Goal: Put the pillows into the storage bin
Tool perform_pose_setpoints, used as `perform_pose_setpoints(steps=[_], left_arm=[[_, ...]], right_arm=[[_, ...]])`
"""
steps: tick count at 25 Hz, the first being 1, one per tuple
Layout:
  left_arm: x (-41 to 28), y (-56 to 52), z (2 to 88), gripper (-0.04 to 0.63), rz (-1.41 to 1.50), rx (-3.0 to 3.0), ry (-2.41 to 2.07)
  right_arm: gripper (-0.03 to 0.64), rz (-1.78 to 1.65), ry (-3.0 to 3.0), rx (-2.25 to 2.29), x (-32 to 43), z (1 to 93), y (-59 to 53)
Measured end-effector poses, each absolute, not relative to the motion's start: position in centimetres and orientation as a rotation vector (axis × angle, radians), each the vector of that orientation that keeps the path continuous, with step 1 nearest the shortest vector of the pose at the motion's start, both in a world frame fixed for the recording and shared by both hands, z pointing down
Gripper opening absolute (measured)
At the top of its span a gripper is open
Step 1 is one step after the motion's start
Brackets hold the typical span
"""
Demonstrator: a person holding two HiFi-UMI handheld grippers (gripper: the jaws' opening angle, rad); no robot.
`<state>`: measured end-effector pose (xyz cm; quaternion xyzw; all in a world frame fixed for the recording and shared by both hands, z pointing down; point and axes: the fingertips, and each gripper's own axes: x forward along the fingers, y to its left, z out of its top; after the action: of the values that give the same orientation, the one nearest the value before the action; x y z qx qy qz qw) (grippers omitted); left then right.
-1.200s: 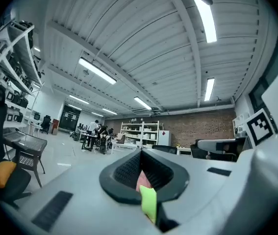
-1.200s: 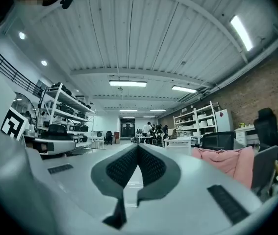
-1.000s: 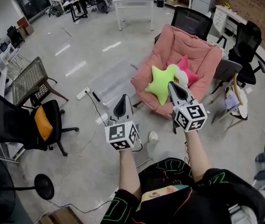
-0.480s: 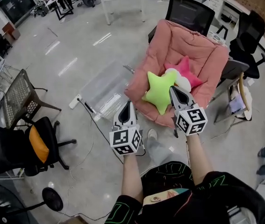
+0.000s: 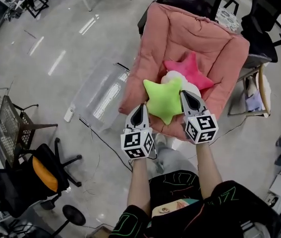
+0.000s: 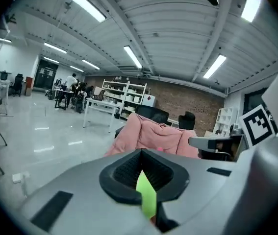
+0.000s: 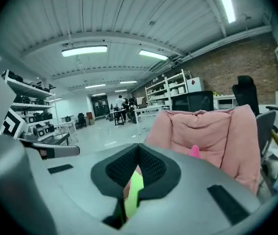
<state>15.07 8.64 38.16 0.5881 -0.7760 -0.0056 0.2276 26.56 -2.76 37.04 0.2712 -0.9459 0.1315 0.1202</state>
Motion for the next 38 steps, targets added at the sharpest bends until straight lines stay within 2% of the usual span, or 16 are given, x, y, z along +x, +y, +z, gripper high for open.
perform_pose_setpoints(steps=[6,15,17,19,21,23,25,30,33,38], left_arm=[[14.8,5.3,45.1,-0.003,0.059,1.579,-1.980],[12.7,1.2,55.8,0.081,0.114,1.567,-1.766],[12.7,0.3,58.0,0.128,0.104,1.583,-1.697],[13.1,-0.3,60.2,0.187,0.095,1.600,-1.618],[13.3,-0.6,62.4,0.263,0.109,1.609,-1.553],[13.2,-1.0,64.3,0.366,0.130,1.611,-1.513],[13.3,-1.2,65.7,0.414,0.134,1.621,-1.473],[14.5,-2.2,68.1,0.448,0.120,1.670,-1.363],[14.1,-3.0,68.6,0.447,0.098,1.688,-1.356],[14.1,-3.4,68.1,0.385,0.111,1.702,-1.345]], right_arm=[[-0.003,0.476,-2.645,0.831,27.2,42.7,-5.5],[0.005,0.543,-2.483,0.804,26.5,53.0,-6.9],[0.064,0.571,-2.458,0.765,26.1,55.1,-6.7],[0.154,0.601,-2.422,0.725,25.7,57.2,-6.4],[0.208,0.618,-2.386,0.703,25.3,59.0,-6.2],[0.267,0.626,-2.365,0.693,24.8,60.3,-6.3],[0.293,0.635,-2.344,0.688,24.5,61.5,-6.5],[0.324,0.670,-2.292,0.685,24.2,64.1,-7.1],[0.328,0.717,-2.287,0.688,23.3,65.5,-7.4],[0.287,0.772,-2.279,0.729,22.5,65.4,-7.6]])
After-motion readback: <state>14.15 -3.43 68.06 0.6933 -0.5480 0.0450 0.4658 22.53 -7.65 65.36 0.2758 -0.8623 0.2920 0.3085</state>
